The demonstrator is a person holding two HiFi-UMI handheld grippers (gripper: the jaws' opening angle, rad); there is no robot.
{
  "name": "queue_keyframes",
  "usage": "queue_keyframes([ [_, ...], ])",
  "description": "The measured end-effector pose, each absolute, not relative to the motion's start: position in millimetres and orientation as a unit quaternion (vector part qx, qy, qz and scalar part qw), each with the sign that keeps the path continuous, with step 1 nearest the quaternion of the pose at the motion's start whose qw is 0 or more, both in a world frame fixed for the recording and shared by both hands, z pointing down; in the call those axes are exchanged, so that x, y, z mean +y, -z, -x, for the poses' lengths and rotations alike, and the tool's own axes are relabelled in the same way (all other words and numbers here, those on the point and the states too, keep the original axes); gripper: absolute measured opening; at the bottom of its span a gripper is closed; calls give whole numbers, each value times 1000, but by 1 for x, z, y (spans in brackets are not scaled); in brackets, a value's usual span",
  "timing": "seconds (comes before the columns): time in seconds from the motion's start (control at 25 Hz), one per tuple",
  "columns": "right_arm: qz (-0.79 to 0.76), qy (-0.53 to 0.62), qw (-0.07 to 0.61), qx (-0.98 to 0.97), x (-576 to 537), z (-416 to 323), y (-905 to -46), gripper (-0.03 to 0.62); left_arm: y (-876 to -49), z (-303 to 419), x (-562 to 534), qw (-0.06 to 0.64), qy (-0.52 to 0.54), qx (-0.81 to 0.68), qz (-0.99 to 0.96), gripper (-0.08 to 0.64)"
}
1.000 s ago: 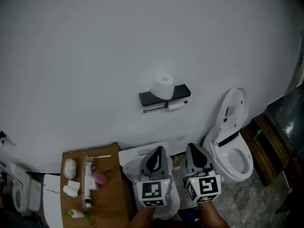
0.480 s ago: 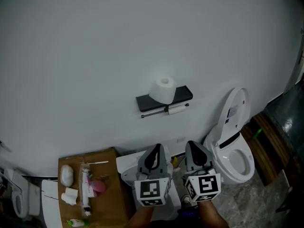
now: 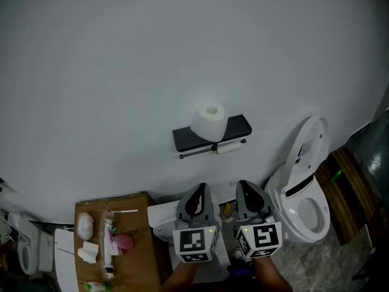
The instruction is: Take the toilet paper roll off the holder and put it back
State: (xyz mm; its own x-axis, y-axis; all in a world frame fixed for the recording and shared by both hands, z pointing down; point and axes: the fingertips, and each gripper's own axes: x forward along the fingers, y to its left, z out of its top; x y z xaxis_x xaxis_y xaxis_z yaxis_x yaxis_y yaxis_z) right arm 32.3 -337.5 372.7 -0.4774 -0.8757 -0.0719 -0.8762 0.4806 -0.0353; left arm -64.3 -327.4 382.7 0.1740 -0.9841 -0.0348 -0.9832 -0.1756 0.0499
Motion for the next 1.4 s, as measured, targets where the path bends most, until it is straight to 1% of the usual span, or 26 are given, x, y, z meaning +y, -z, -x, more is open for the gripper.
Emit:
queue_keyframes([
  [0.36, 506, -8, 37, 862, -364, -22, -377, 17, -379, 71, -349, 2, 37, -643, -765, 11],
  [0.72, 488, -22, 42, 872, -407, -2, -362, 22, -380, 81, -373, 2, 35, -646, -763, 11],
  [0.76, 485, -20, 40, 873, -412, 1, -362, 48, -381, 81, -375, 2, 34, -645, -763, 11],
  [0.8, 483, -16, 38, 875, -418, 3, -362, 98, -381, 82, -376, 2, 34, -645, -763, 11],
  [0.88, 482, -7, 34, 875, -430, 6, -364, 165, -379, 83, -380, 2, 38, -645, -763, 11],
  [0.92, 482, -5, 30, 875, -436, 8, -365, 218, -378, 83, -381, 4, 39, -646, -763, 11],
  [1.0, 480, -2, 22, 877, -448, 12, -367, 264, -380, 84, -384, 7, 37, -646, -762, 11],
  [1.16, 475, -6, 14, 880, -474, 22, -365, 315, -383, 87, -388, 10, 36, -648, -761, 11],
  [1.4, 469, -21, -8, 883, -514, 41, -360, 357, -384, 88, -391, 8, 36, -649, -760, 11],
])
